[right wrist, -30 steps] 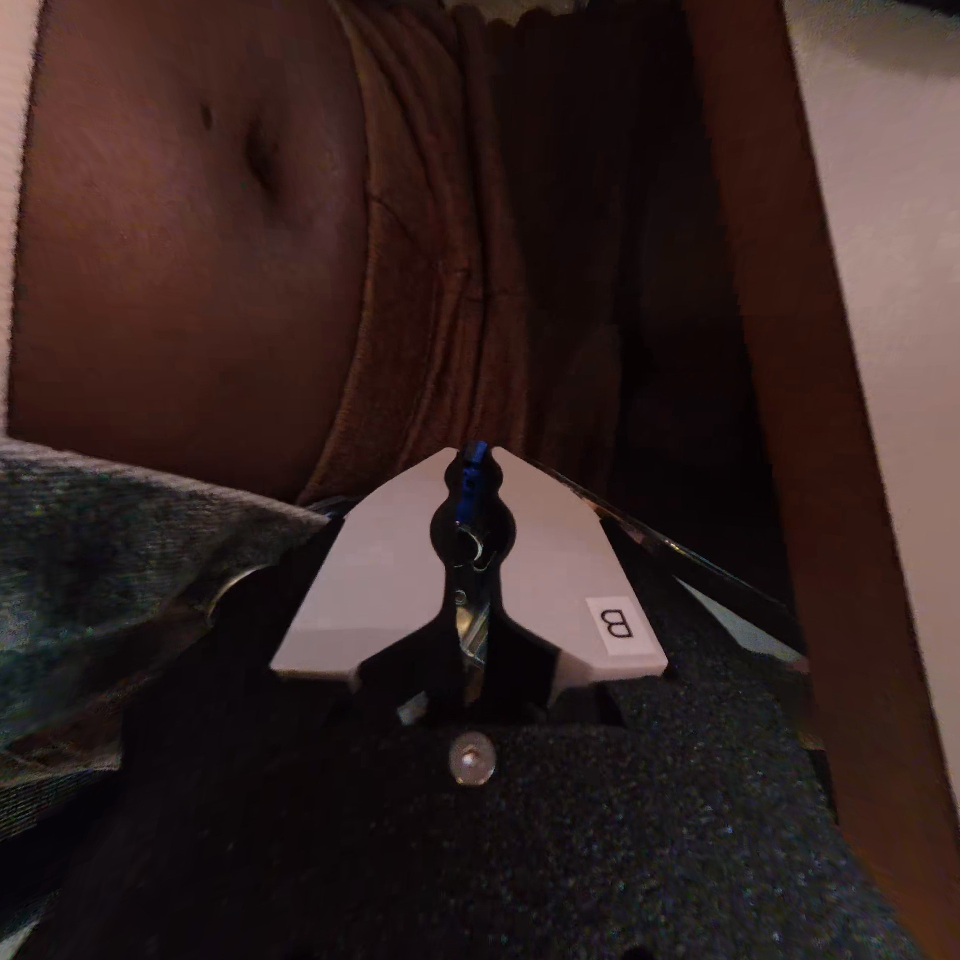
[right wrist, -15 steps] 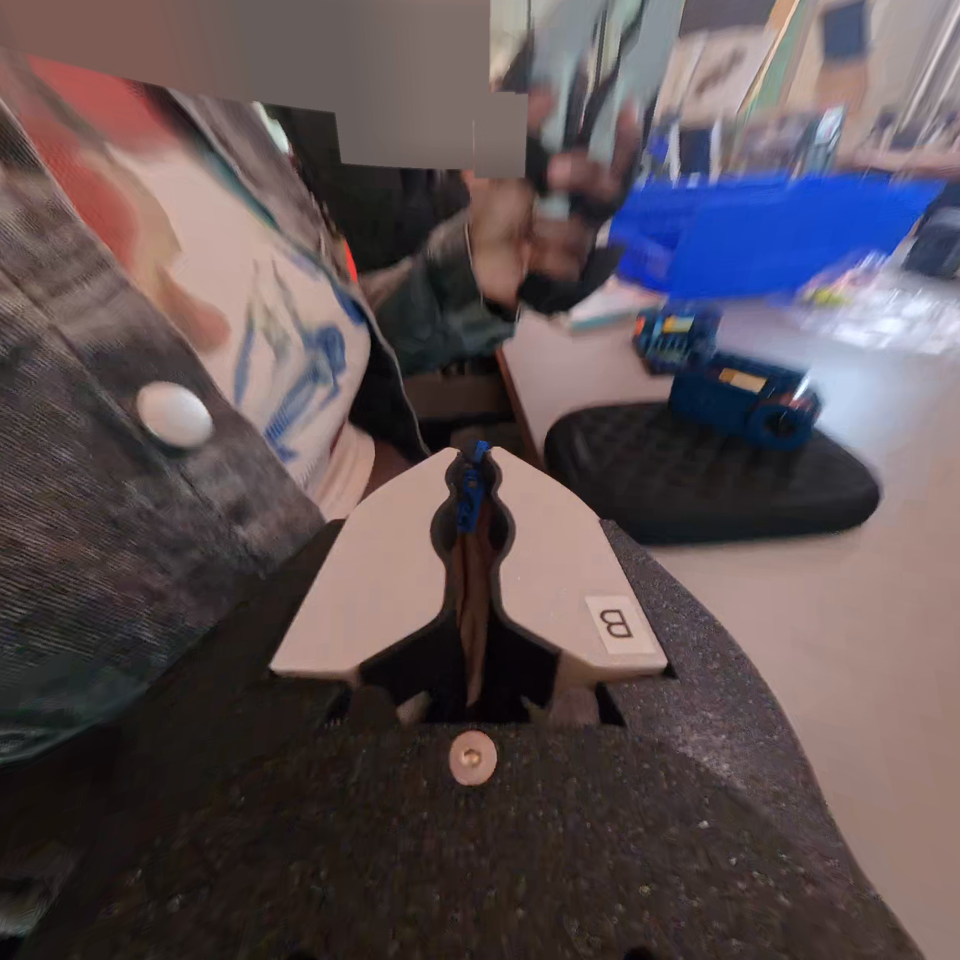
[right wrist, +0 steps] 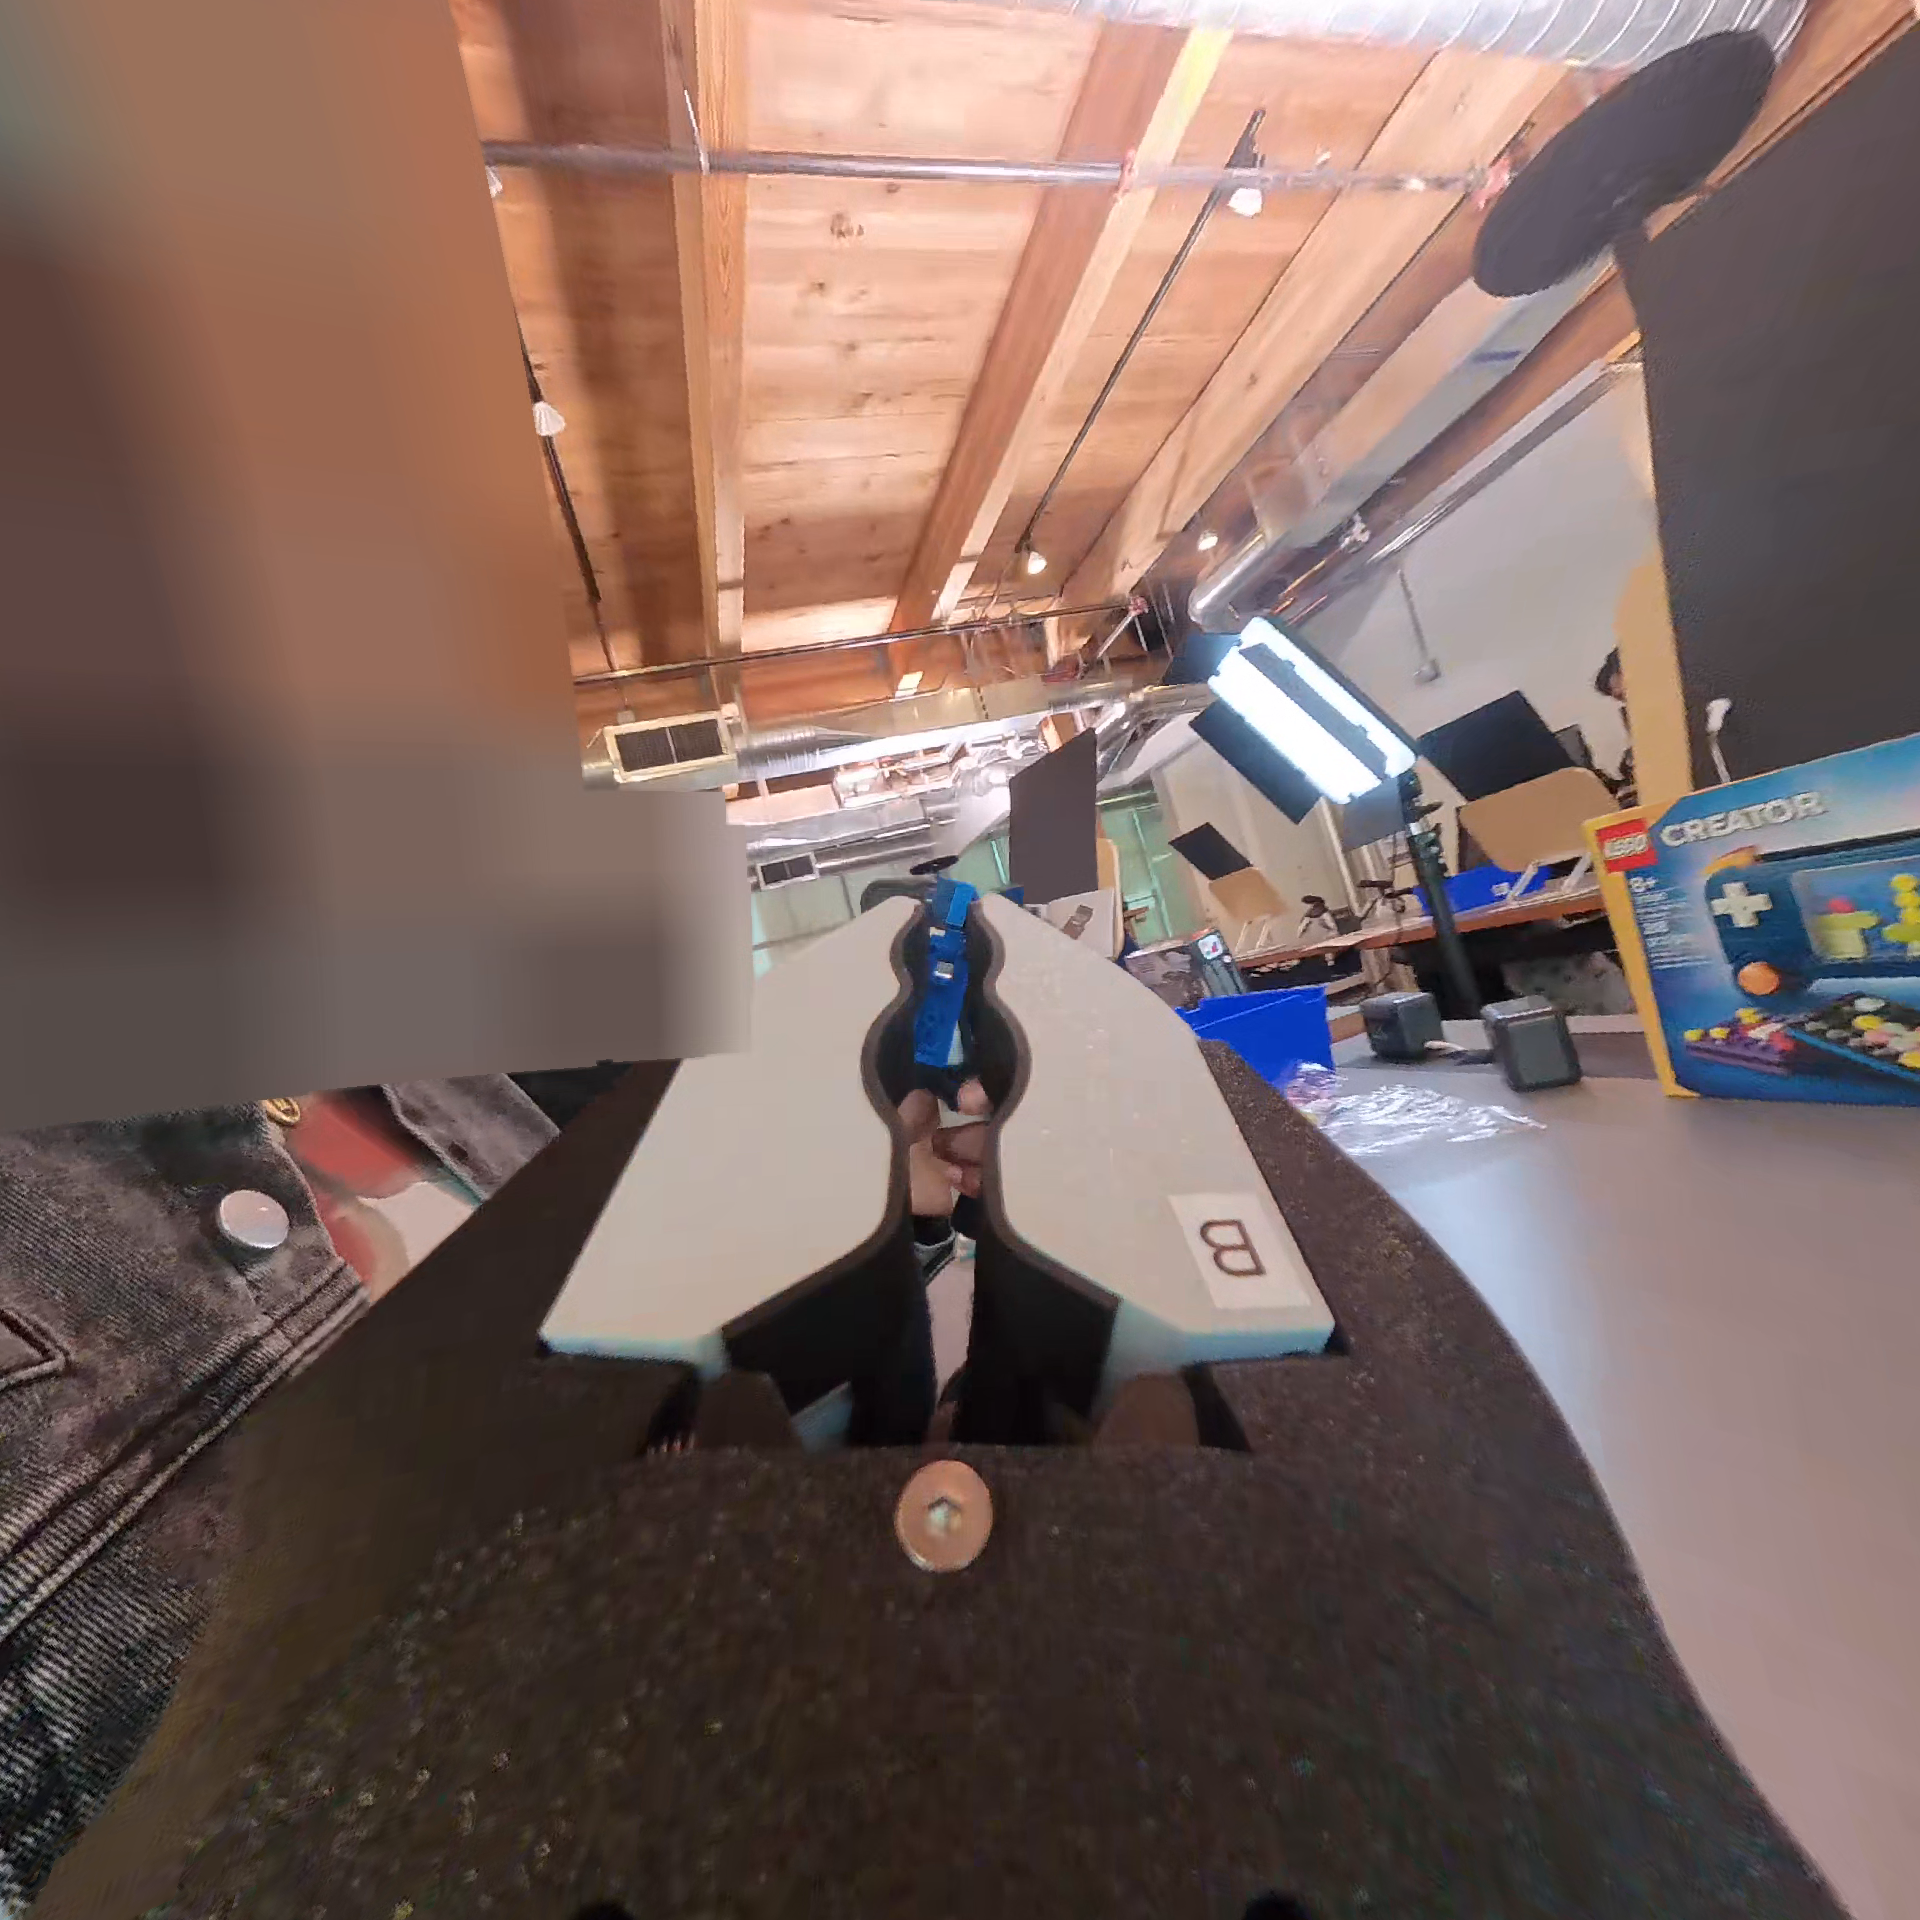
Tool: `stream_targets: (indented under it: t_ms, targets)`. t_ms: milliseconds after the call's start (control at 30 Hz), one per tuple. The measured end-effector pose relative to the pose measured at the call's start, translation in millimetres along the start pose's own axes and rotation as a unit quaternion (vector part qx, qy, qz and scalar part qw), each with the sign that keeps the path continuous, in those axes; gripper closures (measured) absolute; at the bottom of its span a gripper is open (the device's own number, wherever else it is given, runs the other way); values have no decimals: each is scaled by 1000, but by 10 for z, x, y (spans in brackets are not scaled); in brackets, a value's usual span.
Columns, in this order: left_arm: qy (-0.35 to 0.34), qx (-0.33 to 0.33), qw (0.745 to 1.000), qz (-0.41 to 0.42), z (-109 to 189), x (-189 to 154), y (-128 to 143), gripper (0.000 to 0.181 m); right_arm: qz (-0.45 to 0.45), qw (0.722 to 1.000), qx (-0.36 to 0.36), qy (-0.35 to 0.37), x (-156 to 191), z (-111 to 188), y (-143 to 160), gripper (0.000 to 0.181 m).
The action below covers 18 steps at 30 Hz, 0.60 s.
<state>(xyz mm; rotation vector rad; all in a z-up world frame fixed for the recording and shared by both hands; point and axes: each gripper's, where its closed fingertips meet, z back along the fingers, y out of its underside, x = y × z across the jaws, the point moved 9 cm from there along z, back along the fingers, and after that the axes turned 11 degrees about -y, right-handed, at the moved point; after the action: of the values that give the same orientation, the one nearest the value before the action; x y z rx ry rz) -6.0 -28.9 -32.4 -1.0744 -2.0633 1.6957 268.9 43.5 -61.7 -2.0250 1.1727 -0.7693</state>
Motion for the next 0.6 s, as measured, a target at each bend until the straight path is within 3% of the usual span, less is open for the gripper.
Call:
stream_targets:
  t_ms: [100,233,400,600]
  targets:
    - [-16,75,996,-39,-393,202,108,169,22,1000,13,3,19,28,-25,175]
    - [-62,183,975,-106,-1273,711,308,169,31,999,22,7,1,55,-18,175]
    - [-48,251,967,-6,-2352,1021,690,169,43,999,29,9,-24,62,-86,175]
    - [-50,353,930,89,-2995,1204,1226,166,76,996,48,27,48,115,-165,175]
